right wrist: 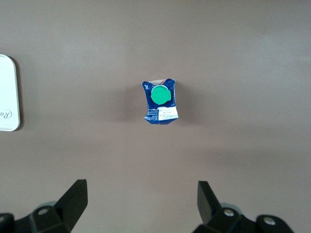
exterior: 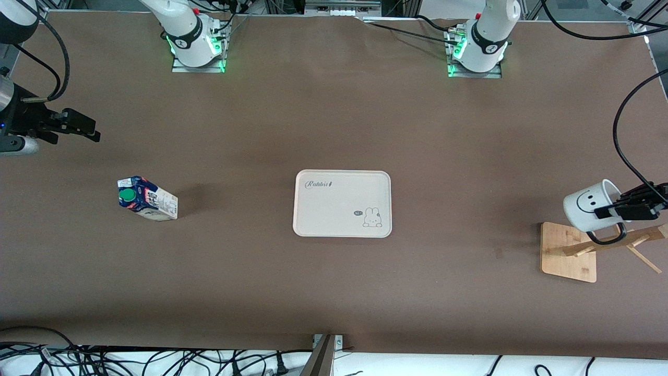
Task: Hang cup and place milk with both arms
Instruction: 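Lower the mug handle onto a mug-tree peg with the left gripper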
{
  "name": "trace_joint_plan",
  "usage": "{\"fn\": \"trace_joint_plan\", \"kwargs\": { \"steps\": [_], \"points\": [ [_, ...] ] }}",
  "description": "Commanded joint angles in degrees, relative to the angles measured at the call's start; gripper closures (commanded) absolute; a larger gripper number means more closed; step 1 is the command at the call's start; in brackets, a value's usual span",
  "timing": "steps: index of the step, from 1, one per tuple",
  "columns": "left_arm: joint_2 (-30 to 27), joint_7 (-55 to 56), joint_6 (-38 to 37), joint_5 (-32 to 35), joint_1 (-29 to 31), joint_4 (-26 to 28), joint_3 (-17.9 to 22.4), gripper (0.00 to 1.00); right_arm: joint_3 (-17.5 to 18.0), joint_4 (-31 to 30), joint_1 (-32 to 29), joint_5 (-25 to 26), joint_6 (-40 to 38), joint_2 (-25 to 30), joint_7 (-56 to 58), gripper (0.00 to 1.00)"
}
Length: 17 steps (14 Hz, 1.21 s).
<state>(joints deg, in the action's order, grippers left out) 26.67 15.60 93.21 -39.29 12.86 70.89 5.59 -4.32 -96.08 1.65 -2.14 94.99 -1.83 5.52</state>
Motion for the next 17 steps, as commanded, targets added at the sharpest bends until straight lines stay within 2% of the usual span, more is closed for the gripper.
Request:
{"fn": "trace_joint_plan", "kwargs": {
  "steps": [1, 5, 9, 13, 17],
  "points": [
    [4.6, 0.3, -0.8, -2.1, 2.4, -6.4, -0.8, 1.0, -0.2, 1.2, 0.0, 0.5, -1.2, -0.5, 0.2, 0.0],
    [8.5, -1.8, -0.9, -5.5, 4.2, -10.4, -0.8, 1.0, -0.1, 1.2, 0.0, 0.5, -1.2, -0.5, 0.2, 0.0],
    [8.5, -2.0, -1.5, -5.5, 4.7, -10.3, -0.8, 1.0, -0.1, 1.3, 0.1, 0.3, -1.2, -0.5, 0.2, 0.0],
    [8.5, -2.2, -5.5, -5.0, 6.8, -10.3, -0.7, 1.0, -0.1, 1.3, 0.1, 0.3, -1.2, -0.5, 0.2, 0.0],
    [8.8, -9.7, -6.1, -4.9, 8.9, -9.4, -0.7, 1.0, -0.1, 1.2, 0.1, 0.4, -1.2, -0.4, 0.2, 0.0]
  ]
}}
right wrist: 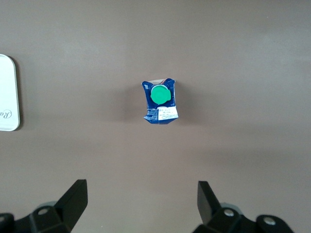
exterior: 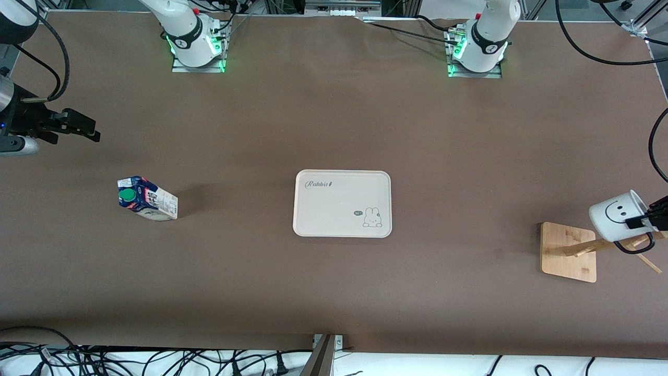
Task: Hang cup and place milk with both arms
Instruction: 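Lower the mug handle onto a mug-tree peg with the left gripper, then open the left gripper to release the mug on the peg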
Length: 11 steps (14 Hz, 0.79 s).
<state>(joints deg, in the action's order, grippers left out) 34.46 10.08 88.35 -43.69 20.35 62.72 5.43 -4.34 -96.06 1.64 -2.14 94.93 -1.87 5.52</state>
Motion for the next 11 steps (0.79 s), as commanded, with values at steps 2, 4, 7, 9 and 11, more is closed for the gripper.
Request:
{"fn": "trace_joint_plan", "kwargs": {
  "steps": [2, 4, 7, 9, 11],
  "points": [
    [1.2, -10.3, -1.4, -0.3, 1.6, -1.2, -0.4, 0.9, -0.1, 1.2, 0.0, 0.3, -1.2, -0.4, 0.2, 0.0],
    [0.9, -14.0, -2.2, 1.8, 1.5, -1.3, -0.4, 0.0, -0.1, 1.2, 0.0, 0.3, -1.2, -0.3, 0.1, 0.0],
    [-2.5, -13.8, -2.7, 9.8, -0.4, -1.9, -1.5, 0.0, -0.1, 1.2, 0.0, 0.3, -1.2, -0.4, 0.1, 0.0],
    [-5.1, -13.4, -4.7, 15.7, -3.9, -1.9, -1.6, 0.0, -0.1, 1.2, 0.0, 0.3, -1.2, -0.4, 0.2, 0.0],
    [-7.7, -13.2, -5.0, 20.1, -7.8, -1.8, -1.6, 0.0, -0.1, 1.2, 0.0, 0.3, -1.2, -0.4, 0.1, 0.0]
  ]
}}
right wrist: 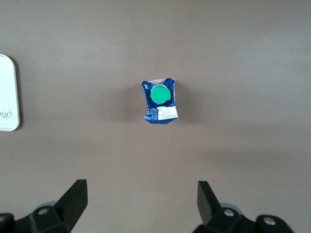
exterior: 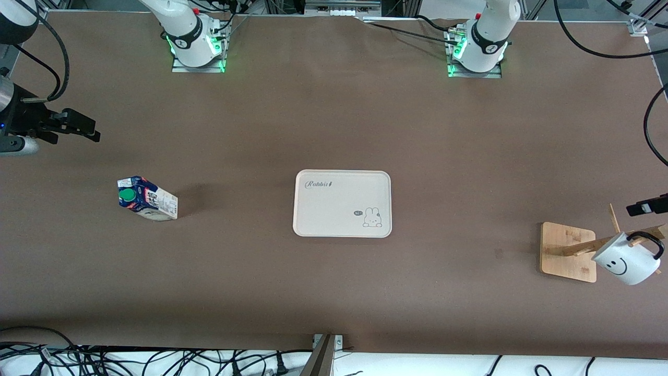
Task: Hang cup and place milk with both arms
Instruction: 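Open the left gripper to release the mug on the peg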
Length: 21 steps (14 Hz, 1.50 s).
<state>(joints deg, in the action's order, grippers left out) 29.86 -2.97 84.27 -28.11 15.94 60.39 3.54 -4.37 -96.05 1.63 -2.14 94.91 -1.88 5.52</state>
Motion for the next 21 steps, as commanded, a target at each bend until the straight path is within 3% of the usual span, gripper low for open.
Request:
{"fn": "trace_joint_plan", "kwargs": {
  "steps": [1, 4, 8, 13, 16, 21],
  "points": [
    [-4.3, 0.4, -1.0, 6.2, -5.3, 0.8, 0.4, 0.0, -0.1, 1.1, 0.0, 0.3, -1.1, -0.4, 0.1, 0.0],
    [-6.2, 5.0, -2.9, 8.5, -9.3, 0.7, 0.4, 0.0, 0.0, 1.2, 0.1, 0.6, -0.7, -0.6, -0.1, 0.0],
    [-7.9, 4.6, -3.1, 16.6, -16.1, 0.6, 0.3, 0.0, -0.1, 1.2, 0.0, 0.6, 0.0, -0.9, 0.0, 0.0],
    [-8.7, 4.5, -6.4, 18.7, -19.0, 0.6, 0.4, 0.0, -0.1, 0.4, 0.0, 1.6, 2.1, -0.4, -0.3, 0.0],
    [-8.3, 4.6, -6.4, 19.2, -19.6, 0.5, 0.6, 0.0, -0.5, -5.4, 0.0, 2.8, 7.5, 2.4, -0.3, 0.0],
    [-9.8, 5.1, -8.9, 21.4, -20.9, 0.5, -0.5, 0.0, -0.5, -5.2, 0.0, 3.5, 7.8, 2.3, -0.4, 0.0]
  ]
}}
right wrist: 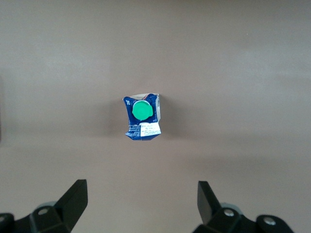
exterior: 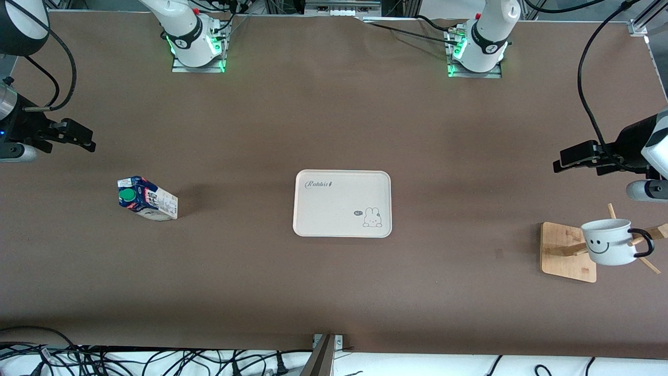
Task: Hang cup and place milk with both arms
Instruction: 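Open the left gripper to release the mug on the peg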
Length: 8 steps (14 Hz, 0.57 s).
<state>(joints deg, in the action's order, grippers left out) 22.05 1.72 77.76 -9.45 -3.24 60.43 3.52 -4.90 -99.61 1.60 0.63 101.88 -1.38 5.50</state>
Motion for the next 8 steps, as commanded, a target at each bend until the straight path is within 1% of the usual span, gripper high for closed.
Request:
{"fn": "trace_joint_plan", "kwargs": {
  "steps": [1, 2, 3, 6, 7, 8],
  "points": [
    [-2.1, 0.6, -3.4, 4.5, -3.5, 0.4, -0.5, 0.0, 0.1, -1.6, 0.1, 0.7, 0.8, 1.9, -0.5, 0.0],
    [-2.4, 1.2, -3.5, 7.8, -5.7, 0.4, -0.6, 0.0, 0.1, -1.6, 0.0, 0.6, 0.8, 1.6, 0.0, 0.0],
    [-2.7, 2.3, -3.7, 9.5, -6.9, 0.5, -0.5, 0.0, 0.1, -1.6, 0.0, 0.5, 0.8, 1.6, 0.1, 0.0],
    [-3.3, 3.7, -4.7, 8.9, -7.0, 0.5, -0.2, 0.0, 0.2, -1.6, 0.1, 0.6, 0.6, 1.6, 0.2, 0.0],
    [-4.5, 3.8, -3.7, 8.8, -7.5, 1.5, -0.2, 0.0, 0.4, -1.5, 0.1, 0.7, 0.5, 1.6, 0.2, 0.0],
    [-5.8, 4.0, -2.9, 9.5, -9.1, 4.0, -0.1, 0.0, 0.5, -1.5, 0.1, 0.7, 0.1, 1.7, 0.2, 0.0]
  ]
}}
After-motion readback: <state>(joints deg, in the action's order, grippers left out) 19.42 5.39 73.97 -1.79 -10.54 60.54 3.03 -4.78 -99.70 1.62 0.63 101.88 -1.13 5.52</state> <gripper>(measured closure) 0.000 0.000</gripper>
